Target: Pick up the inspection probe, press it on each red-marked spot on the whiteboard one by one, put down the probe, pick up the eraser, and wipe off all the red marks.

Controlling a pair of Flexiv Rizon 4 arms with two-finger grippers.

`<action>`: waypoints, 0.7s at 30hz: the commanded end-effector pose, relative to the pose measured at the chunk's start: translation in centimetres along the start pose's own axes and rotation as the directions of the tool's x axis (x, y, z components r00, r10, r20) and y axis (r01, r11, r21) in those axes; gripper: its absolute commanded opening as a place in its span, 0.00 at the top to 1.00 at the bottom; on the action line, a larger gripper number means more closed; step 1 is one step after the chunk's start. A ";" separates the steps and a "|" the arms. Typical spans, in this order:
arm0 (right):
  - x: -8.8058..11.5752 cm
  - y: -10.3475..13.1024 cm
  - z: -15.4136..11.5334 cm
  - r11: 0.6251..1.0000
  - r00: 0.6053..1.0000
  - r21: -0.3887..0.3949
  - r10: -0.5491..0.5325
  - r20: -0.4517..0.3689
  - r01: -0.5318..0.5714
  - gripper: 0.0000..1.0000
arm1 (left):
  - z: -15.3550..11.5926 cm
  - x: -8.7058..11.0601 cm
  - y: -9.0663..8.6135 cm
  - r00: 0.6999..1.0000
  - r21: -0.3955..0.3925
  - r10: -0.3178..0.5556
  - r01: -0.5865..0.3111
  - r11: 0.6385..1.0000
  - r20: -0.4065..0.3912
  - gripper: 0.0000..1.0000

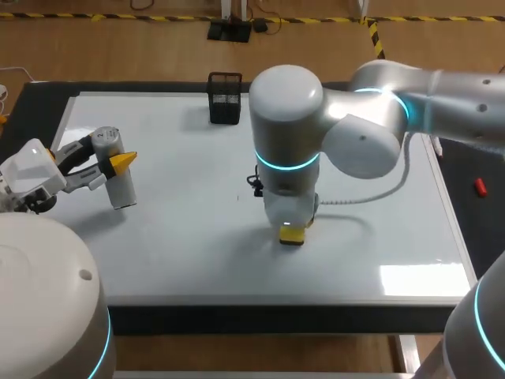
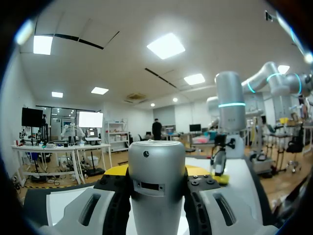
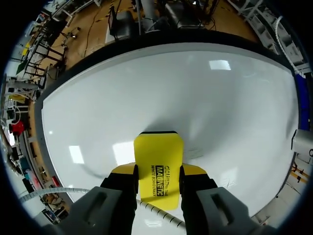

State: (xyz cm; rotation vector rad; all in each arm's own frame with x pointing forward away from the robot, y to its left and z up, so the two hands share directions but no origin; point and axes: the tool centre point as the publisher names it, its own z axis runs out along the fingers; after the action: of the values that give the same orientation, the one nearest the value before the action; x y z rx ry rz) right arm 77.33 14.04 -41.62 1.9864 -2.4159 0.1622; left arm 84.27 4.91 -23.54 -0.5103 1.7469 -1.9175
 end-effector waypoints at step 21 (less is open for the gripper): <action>2.2 -2.0 -2.8 0.999 1.000 0.027 0.025 -0.009 -0.025 1.00 | 0.0 0.0 -0.1 1.000 0.001 0.001 -0.001 1.000 0.001 1.00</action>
State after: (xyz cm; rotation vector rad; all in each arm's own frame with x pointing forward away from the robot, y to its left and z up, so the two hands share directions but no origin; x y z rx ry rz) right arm 78.68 12.05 -38.66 1.9582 -2.4466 0.2044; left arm 84.27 4.91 -23.54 -0.5102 1.7470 -1.9175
